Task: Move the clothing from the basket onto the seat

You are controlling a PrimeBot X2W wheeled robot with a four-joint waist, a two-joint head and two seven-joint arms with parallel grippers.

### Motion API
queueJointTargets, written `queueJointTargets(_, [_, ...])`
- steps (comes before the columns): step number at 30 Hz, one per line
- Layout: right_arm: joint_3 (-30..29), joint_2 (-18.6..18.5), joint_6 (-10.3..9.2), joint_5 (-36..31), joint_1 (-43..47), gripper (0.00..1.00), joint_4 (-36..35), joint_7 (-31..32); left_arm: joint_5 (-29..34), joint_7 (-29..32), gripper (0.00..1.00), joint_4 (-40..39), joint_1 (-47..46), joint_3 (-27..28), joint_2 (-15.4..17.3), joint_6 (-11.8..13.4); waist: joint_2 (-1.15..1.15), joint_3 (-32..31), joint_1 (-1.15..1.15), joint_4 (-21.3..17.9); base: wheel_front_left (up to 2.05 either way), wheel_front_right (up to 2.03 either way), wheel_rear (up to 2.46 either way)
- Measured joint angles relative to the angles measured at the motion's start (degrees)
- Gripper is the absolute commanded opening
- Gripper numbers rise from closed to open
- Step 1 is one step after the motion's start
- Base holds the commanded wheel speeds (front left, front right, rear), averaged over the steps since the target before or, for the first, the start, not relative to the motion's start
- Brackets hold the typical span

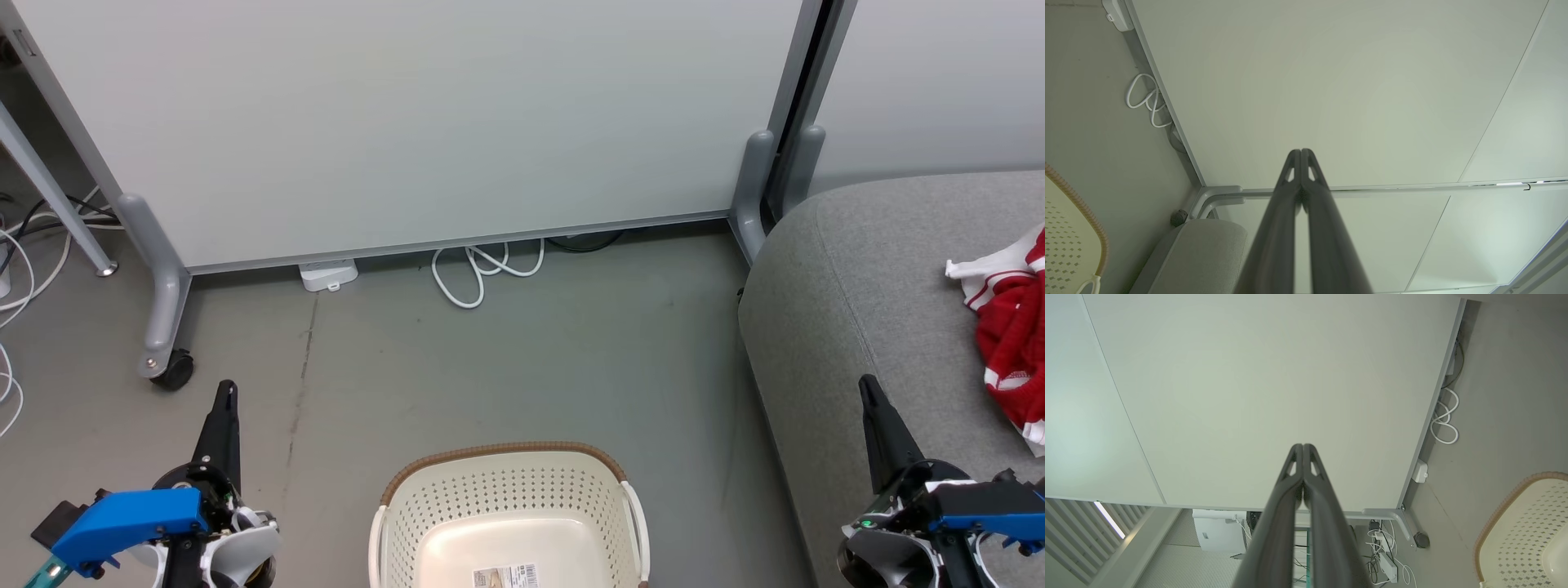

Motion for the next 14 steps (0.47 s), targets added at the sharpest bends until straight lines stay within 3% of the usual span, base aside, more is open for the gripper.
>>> queueJointTargets(14, [0.0, 0.0, 0.00, 0.0, 0.0, 0.00, 0.0, 0.0, 0.0, 0.0, 0.00, 0.0, 0.0, 0.0, 0.0, 0.0, 0.00, 0.0, 0.00, 0.0, 0.00, 0.00, 0.00])
